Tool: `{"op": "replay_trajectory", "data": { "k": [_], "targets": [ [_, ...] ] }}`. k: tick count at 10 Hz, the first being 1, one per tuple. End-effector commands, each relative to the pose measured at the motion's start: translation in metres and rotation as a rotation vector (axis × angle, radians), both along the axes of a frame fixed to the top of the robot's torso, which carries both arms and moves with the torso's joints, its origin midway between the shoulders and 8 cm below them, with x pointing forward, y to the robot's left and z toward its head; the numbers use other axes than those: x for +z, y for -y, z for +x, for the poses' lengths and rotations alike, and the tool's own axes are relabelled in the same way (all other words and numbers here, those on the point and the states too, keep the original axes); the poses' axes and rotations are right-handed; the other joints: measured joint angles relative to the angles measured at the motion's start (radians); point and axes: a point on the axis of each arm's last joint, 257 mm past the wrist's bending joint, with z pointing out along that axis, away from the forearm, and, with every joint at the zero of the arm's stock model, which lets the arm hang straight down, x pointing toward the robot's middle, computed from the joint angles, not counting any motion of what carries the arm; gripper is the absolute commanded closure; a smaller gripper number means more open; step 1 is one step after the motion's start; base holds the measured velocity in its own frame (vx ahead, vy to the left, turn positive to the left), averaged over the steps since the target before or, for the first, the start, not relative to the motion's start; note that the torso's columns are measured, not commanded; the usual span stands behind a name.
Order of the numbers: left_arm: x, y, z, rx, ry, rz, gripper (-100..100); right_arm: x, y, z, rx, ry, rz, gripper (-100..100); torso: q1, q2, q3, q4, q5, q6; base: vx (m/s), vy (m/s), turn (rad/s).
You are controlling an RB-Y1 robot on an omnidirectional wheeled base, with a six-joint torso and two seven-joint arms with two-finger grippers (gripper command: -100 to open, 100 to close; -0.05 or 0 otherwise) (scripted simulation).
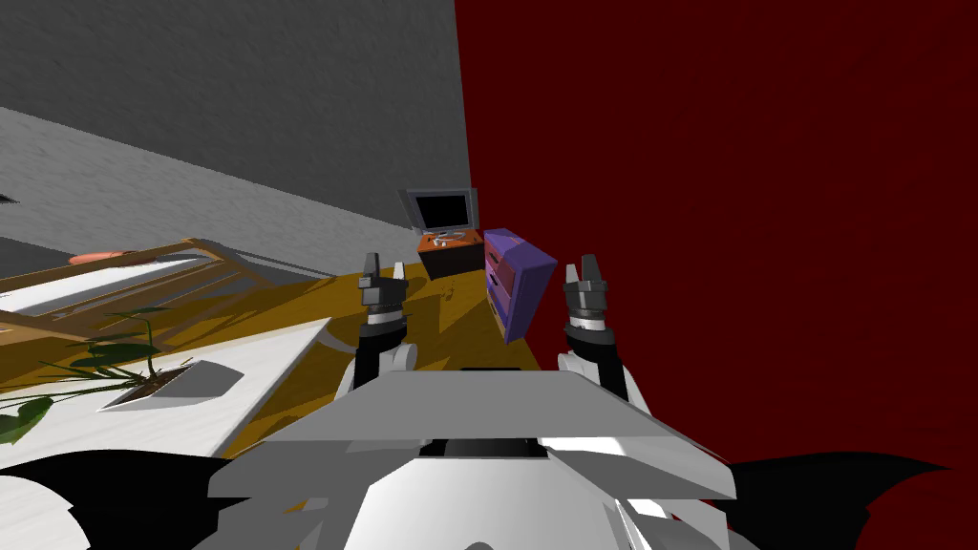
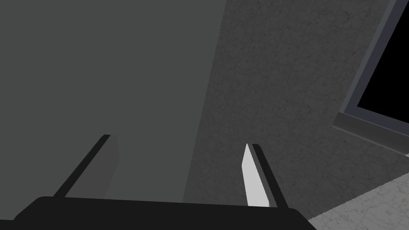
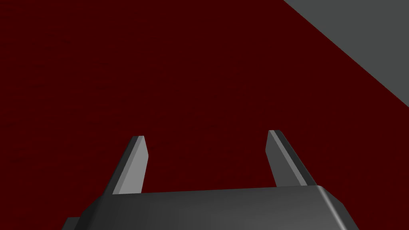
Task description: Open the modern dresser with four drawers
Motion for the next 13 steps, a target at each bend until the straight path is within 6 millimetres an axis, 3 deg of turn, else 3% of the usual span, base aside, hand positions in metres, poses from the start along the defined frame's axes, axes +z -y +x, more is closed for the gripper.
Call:
{"op": "replay_trajectory", "data": {
  "k": [1,9,10,13],
  "targets": [
    [0.0,0.0,0.0,0.0,0.0,0.0,0,0.0,0.0,0.0,0.0,0.0,0.0,0,0.0,0.04,-0.082,0.041,0.0,0.0,0.0,0.0,0.0],
    [0.0,0.0,0.0,0.0,0.0,0.0,0,0.0,0.0,0.0,0.0,0.0,0.0,0,0.0,0.618,-1.234,0.617,0.0,0.0,0.0,0.0,0.0],
    [0.0,0.0,0.0,0.0,0.0,0.0,0,-0.017,-0.007,0.009,0.011,-0.055,-0.051,-100,0.0,0.691,-1.382,0.691,0.0,0.0,0.029,0.063,-0.053],
    [0.0,0.0,0.0,0.0,0.0,0.0,0,-0.059,-0.017,0.027,0.013,-0.182,-0.143,-100,0.005,0.734,-1.477,0.736,0.001,0.0,0.084,0.15,-0.062]
  ]
}}
